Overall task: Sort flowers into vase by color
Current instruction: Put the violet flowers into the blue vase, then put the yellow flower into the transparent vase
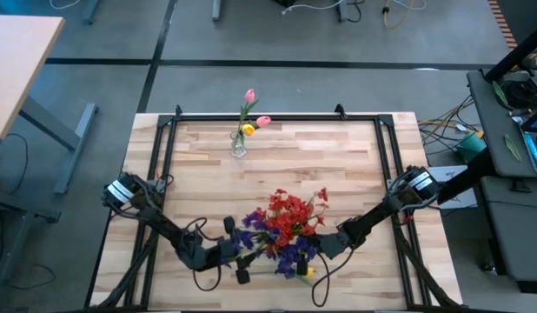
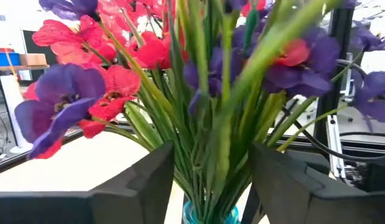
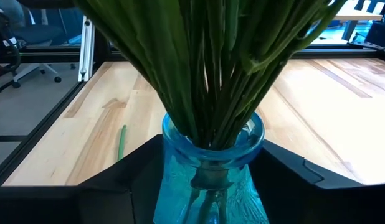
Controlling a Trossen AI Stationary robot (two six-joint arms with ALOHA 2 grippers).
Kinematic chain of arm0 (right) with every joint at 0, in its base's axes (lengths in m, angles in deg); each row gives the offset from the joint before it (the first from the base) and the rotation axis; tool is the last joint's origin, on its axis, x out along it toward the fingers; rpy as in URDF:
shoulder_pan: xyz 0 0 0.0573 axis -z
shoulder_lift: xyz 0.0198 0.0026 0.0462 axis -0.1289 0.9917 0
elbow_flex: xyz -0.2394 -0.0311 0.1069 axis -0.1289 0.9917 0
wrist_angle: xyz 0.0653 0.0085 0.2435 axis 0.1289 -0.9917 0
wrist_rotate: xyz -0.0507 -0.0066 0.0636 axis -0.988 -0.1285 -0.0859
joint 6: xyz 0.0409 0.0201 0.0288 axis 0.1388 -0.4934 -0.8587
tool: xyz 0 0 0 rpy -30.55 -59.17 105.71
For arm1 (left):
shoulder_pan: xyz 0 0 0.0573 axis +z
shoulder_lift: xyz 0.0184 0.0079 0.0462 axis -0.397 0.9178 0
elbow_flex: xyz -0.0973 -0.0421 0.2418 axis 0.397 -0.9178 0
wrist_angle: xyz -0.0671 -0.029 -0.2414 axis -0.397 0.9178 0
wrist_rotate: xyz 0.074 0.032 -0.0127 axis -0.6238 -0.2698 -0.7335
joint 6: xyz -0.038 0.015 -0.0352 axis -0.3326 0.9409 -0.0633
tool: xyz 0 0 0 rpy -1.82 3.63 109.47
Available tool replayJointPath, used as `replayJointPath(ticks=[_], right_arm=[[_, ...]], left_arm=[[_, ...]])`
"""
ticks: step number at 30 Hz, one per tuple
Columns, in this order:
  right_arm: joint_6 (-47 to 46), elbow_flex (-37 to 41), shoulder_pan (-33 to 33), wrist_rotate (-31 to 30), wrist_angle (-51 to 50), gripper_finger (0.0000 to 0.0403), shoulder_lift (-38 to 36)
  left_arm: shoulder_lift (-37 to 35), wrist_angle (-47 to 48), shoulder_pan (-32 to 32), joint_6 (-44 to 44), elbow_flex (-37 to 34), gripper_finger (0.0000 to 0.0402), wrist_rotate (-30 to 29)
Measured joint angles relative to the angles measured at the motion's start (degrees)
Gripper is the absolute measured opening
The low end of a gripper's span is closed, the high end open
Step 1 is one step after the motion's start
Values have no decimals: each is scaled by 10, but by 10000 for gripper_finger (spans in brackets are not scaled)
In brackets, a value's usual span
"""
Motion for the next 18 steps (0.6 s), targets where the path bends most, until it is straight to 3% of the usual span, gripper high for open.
replayJointPath(ticks=[7,18], right_arm=[[-1,0,0,0,-1,248,0],[-20,0,-3,1,-2,272,-3]], left_arm=[[-1,-2,-11,2,0,212,-21],[-1,-2,-37,2,0,213,-47]])
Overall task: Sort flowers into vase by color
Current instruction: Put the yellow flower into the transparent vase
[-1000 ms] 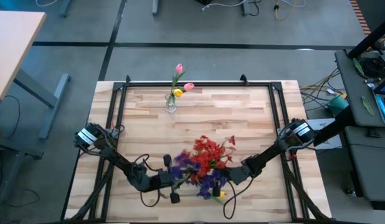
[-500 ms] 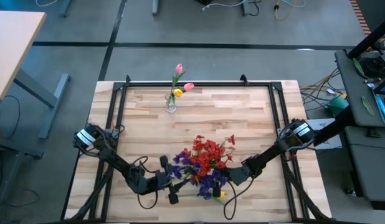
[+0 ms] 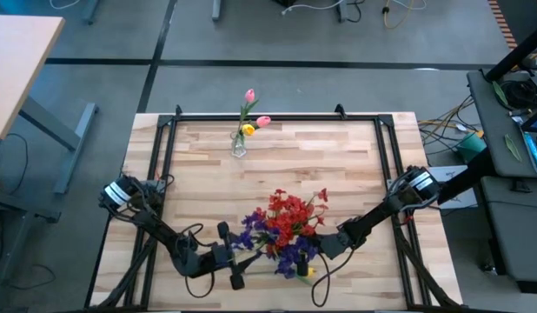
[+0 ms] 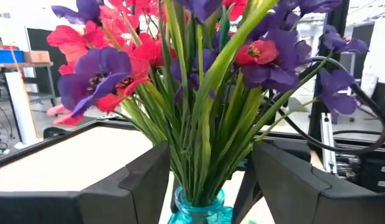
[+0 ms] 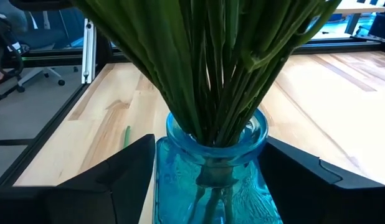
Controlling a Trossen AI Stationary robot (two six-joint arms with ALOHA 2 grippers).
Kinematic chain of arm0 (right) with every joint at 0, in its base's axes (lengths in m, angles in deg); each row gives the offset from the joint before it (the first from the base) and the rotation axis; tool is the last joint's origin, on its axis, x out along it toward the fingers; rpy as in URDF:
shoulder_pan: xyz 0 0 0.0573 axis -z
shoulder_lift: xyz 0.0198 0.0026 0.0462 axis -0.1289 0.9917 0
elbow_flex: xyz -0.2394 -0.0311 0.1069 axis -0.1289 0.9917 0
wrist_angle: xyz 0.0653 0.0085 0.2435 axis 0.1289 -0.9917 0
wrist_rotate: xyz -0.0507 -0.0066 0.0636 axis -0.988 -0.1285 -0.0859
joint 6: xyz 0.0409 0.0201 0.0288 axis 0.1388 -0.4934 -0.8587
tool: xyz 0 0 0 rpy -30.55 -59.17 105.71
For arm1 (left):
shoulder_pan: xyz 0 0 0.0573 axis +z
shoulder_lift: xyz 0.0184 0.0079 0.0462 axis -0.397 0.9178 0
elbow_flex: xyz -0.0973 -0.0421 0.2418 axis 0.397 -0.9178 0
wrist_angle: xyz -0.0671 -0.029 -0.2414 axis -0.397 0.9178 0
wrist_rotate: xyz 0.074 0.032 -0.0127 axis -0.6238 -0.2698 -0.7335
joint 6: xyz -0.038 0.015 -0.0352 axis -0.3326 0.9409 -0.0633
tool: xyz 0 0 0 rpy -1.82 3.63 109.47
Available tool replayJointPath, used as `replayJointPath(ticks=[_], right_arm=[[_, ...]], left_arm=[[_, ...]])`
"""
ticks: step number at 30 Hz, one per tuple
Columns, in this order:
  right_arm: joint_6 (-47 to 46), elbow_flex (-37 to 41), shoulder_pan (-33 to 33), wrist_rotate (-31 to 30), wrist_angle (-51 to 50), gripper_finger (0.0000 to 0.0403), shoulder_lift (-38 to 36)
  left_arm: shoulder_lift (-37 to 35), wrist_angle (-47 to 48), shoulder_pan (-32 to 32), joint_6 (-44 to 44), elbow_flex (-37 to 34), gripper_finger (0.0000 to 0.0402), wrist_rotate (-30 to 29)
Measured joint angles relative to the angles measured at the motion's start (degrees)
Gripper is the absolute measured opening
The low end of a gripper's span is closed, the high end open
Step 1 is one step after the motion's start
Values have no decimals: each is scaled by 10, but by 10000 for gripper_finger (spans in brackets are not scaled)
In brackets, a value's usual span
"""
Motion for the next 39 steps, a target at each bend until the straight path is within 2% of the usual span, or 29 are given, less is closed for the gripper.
replayJointPath(ticks=[7,13,18,22,26,30,33,39], right_arm=[[-2,0,-2,4,-11,270,-11],[-11,0,-6,4,-51,276,-35],[-21,0,-15,3,-75,275,-44],[-31,0,-23,4,-109,276,-62],[-42,0,-32,3,-139,280,-82],[-40,0,-39,4,-149,281,-97],[-41,0,-42,4,-170,279,-109],[-70,0,-55,3,-252,283,-146]], left_arm=[[-1,14,-10,-35,0,213,0],[-8,79,-12,-97,0,213,3],[-36,204,-15,-189,0,213,42],[-62,355,-18,-288,16,213,93],[-71,548,-18,-384,68,213,162],[-61,714,-18,-455,139,213,204],[-44,758,-18,-463,177,213,221],[14,759,-20,-453,212,213,245]])
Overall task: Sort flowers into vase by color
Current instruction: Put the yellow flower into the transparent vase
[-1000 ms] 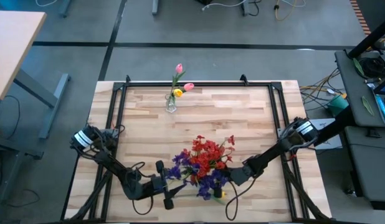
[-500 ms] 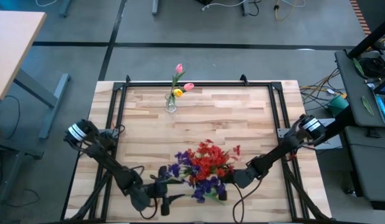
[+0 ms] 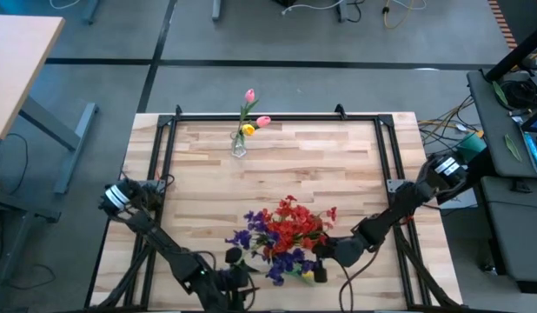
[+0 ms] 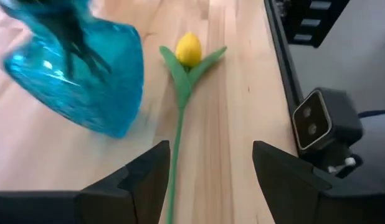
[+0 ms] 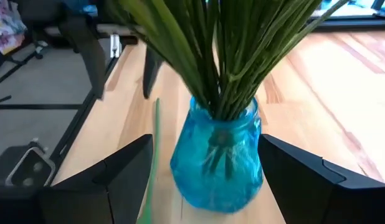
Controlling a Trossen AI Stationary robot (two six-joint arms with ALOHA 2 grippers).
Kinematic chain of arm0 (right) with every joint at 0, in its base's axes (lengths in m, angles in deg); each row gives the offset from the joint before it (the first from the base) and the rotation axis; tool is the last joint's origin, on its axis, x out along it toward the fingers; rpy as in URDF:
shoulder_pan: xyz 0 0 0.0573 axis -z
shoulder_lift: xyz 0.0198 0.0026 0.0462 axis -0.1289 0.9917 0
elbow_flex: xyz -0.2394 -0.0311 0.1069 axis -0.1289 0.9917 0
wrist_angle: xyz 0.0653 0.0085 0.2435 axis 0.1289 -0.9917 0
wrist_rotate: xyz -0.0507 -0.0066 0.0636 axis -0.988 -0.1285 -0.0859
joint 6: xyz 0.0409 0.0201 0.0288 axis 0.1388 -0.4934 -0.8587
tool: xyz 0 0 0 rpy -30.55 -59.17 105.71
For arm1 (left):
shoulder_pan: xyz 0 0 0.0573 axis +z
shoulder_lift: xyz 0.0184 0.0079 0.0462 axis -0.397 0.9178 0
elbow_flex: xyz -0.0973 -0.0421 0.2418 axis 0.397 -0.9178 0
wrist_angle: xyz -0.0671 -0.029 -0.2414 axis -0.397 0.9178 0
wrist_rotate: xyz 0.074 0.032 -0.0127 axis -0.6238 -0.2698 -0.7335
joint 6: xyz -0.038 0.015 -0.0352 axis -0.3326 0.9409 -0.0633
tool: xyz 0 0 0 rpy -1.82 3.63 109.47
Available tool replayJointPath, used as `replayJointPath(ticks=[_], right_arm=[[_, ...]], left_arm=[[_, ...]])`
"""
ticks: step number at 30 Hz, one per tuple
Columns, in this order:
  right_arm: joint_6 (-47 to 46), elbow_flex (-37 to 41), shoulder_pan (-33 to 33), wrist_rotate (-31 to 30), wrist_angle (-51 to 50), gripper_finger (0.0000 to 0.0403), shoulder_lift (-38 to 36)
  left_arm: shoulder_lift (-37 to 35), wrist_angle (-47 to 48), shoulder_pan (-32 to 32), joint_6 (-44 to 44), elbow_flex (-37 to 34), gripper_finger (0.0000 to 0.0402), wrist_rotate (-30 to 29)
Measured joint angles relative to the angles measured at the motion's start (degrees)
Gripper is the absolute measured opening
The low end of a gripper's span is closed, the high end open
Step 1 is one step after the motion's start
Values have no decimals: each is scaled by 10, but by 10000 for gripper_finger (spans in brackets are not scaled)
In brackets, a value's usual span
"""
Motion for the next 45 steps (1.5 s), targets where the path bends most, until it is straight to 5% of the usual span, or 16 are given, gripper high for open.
replayJointPath(ticks=[13,31,39,45], right_arm=[[-155,0,-62,-5,-233,286,-107],[-200,0,-108,-35,-235,279,-106],[-200,0,-108,-34,-235,275,-106],[-200,0,-115,-30,-235,279,-106]], left_arm=[[134,4,0,28,105,210,-4],[131,-4,24,-56,26,111,-33],[129,-10,25,-58,14,10,-12],[118,-26,12,-16,11,1,-10]])
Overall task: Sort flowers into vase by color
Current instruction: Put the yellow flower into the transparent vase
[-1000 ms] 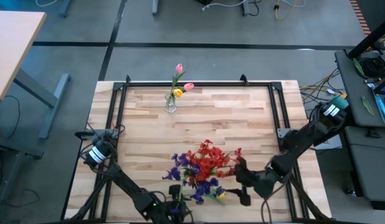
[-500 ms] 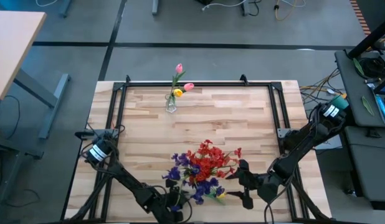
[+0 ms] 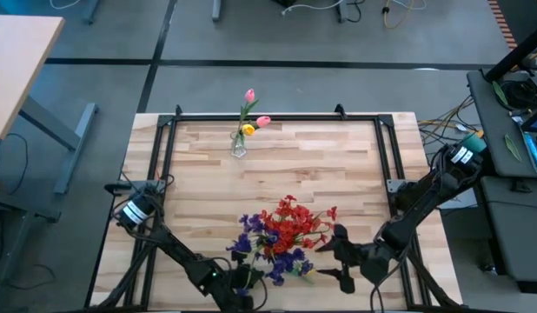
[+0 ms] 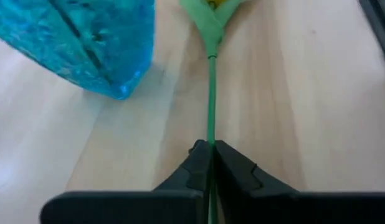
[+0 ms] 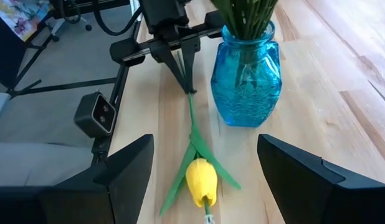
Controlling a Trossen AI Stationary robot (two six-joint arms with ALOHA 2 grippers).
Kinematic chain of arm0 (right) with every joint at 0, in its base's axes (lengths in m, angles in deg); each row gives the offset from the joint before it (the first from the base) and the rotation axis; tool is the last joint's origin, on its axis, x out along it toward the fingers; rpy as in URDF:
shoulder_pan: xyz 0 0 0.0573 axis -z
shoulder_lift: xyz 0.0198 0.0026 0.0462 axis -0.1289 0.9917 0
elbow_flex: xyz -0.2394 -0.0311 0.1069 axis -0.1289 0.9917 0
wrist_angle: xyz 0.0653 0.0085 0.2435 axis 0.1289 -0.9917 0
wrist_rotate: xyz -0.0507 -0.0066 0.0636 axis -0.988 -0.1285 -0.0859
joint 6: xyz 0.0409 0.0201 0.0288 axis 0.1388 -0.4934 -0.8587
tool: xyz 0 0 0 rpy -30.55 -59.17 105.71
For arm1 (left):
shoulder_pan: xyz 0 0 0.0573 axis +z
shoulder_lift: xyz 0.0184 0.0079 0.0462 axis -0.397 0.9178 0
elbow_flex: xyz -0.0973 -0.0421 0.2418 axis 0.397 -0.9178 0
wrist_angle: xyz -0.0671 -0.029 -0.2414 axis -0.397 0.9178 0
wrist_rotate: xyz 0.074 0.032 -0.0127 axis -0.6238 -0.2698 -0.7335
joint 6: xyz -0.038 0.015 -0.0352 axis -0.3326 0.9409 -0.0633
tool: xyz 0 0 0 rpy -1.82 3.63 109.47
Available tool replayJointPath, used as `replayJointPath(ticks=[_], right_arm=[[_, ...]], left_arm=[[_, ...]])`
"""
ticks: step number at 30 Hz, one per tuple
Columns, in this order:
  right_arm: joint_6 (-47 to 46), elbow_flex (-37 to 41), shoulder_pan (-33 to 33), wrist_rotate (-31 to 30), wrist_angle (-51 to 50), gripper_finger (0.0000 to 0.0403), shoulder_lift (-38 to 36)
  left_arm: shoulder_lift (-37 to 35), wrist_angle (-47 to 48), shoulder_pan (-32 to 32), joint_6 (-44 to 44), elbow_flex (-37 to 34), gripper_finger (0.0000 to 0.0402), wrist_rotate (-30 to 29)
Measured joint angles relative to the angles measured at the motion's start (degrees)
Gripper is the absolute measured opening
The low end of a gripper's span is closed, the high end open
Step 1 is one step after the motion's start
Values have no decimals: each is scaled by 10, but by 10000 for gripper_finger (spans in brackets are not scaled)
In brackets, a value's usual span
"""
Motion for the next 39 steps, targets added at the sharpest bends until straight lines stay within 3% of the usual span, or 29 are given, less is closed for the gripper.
replayJointPath(ticks=[10,21,25,33,39], right_arm=[[5,1,-39,-8,-7,272,4],[5,3,-93,-51,10,267,54],[84,3,-94,-72,156,263,119],[352,-13,-84,-101,553,244,245],[429,-53,-67,-93,567,230,259]], left_arm=[[-48,-74,-26,97,0,0,-27],[-59,-224,-39,218,0,0,-35],[-59,-275,-36,259,0,0,-33],[-59,-298,-23,278,0,0,-29],[-60,-302,-21,278,1,0,-27]])
